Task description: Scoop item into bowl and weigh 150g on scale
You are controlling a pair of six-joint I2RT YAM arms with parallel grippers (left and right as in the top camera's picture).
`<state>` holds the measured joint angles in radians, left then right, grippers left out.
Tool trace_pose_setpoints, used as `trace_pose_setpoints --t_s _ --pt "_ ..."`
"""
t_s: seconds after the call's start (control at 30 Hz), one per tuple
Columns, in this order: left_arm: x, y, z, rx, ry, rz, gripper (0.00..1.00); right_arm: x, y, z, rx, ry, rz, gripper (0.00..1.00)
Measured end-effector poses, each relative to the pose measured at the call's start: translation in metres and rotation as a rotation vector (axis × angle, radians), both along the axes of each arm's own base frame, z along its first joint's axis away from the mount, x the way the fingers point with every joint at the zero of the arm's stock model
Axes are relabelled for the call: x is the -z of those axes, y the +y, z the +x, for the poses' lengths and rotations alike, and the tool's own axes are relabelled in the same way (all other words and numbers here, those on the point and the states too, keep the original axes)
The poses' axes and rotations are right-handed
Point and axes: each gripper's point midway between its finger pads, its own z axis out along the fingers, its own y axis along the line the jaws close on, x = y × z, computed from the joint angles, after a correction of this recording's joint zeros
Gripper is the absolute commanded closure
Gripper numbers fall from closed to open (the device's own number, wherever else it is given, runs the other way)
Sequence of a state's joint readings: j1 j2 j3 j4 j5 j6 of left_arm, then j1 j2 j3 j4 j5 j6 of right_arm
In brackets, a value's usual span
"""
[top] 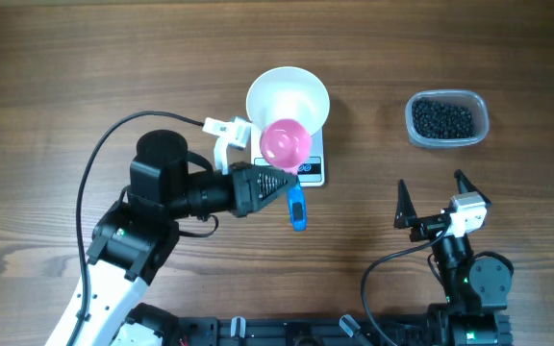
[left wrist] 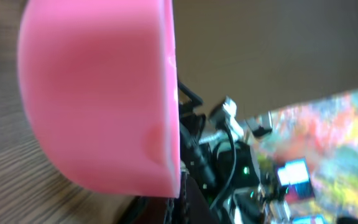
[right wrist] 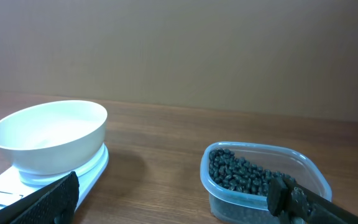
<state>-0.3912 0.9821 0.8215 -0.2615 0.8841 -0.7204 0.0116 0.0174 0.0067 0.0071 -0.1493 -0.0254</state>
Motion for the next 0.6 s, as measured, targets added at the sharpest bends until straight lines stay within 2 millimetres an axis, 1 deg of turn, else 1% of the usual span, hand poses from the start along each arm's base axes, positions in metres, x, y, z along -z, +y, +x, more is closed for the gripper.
trace_pose_setpoints --t_s 0.17,0.27,0.47,0.6 --pt "0.005 0.006 0.015 -0.127 0.112 -0.003 0.96 0.000 0.000 0.000 0.000 0.000 0.000 0.00" --pt "0.007 0.011 0.024 -0.201 0.149 -0.003 0.96 0.000 0.000 0.000 0.000 0.000 0.000 0.00" --pt "0.000 0.018 0.044 -0.315 0.115 -0.019 0.96 0.000 0.000 0.000 0.000 0.000 0.000 0.00" --pt "-0.007 0.022 0.053 -0.360 0.082 -0.035 0.96 -0.002 0.003 0.000 -0.016 -0.004 0.020 0.00"
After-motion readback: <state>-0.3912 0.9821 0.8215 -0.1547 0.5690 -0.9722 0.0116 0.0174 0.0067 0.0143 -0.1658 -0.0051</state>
